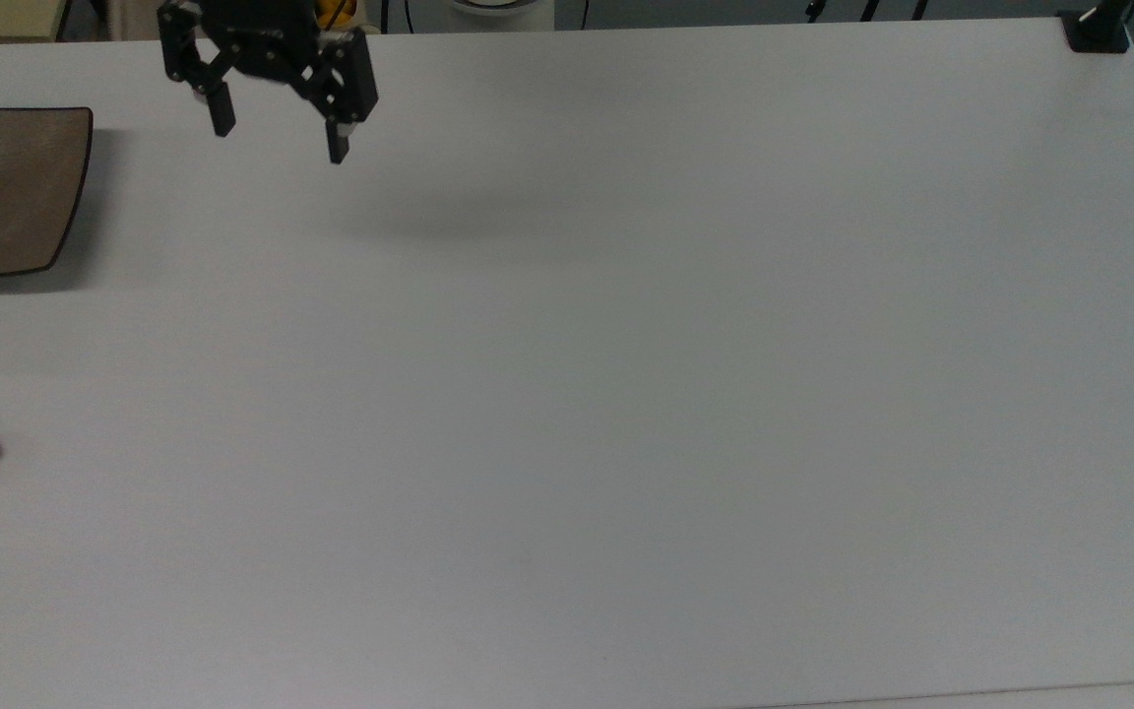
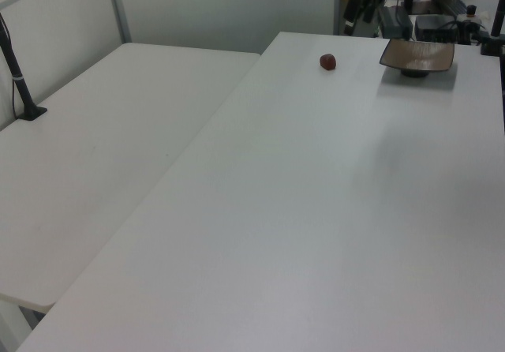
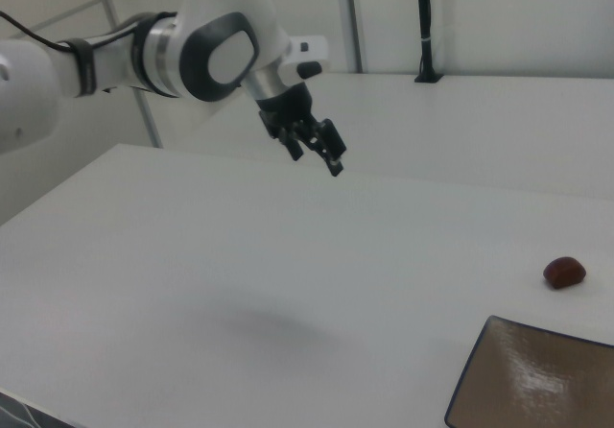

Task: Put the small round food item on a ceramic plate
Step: 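Lower the open gripper over the small dark red food item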

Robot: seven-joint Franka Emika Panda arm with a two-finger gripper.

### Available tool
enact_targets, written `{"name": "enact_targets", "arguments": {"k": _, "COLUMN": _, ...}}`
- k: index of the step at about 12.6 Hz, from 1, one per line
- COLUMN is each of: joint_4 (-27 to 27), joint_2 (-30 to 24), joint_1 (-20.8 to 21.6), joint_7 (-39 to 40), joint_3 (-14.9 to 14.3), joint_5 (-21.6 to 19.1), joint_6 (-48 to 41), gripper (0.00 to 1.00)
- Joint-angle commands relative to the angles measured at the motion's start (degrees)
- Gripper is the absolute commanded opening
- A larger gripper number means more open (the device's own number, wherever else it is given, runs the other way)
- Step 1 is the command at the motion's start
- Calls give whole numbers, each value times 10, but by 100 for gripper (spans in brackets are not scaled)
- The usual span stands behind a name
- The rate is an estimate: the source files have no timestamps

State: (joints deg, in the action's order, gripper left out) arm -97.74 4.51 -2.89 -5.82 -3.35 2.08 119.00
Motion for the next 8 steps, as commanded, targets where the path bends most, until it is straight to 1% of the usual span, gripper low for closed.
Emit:
{"name": "enact_targets", "arguments": {"k": 1, "joint_4": 66, "joint_2": 82, "joint_1": -33, "joint_7": -44, "joint_3": -16, "joint_5": 0, "joint_6": 60, "gripper": 100}}
{"name": "enact_targets", "arguments": {"k": 2, "joint_4": 82, "joint_2": 105, "joint_1": -46, "joint_7": -47, "joint_3": -21, "joint_5": 0, "joint_6": 94, "gripper": 100}}
{"name": "enact_targets", "arguments": {"k": 4, "joint_4": 92, "joint_2": 134, "joint_1": -67, "joint_7": -55, "joint_3": -23, "joint_5": 0, "joint_6": 120, "gripper": 100}}
{"name": "enact_targets", "arguments": {"k": 5, "joint_4": 116, "joint_2": 160, "joint_1": -80, "joint_7": -56, "joint_3": -23, "joint_5": 1, "joint_6": 145, "gripper": 100}}
{"name": "enact_targets", "arguments": {"k": 8, "joint_4": 156, "joint_2": 229, "joint_1": -107, "joint_7": -57, "joint_3": -24, "joint_5": 1, "joint_6": 206, "gripper": 100}}
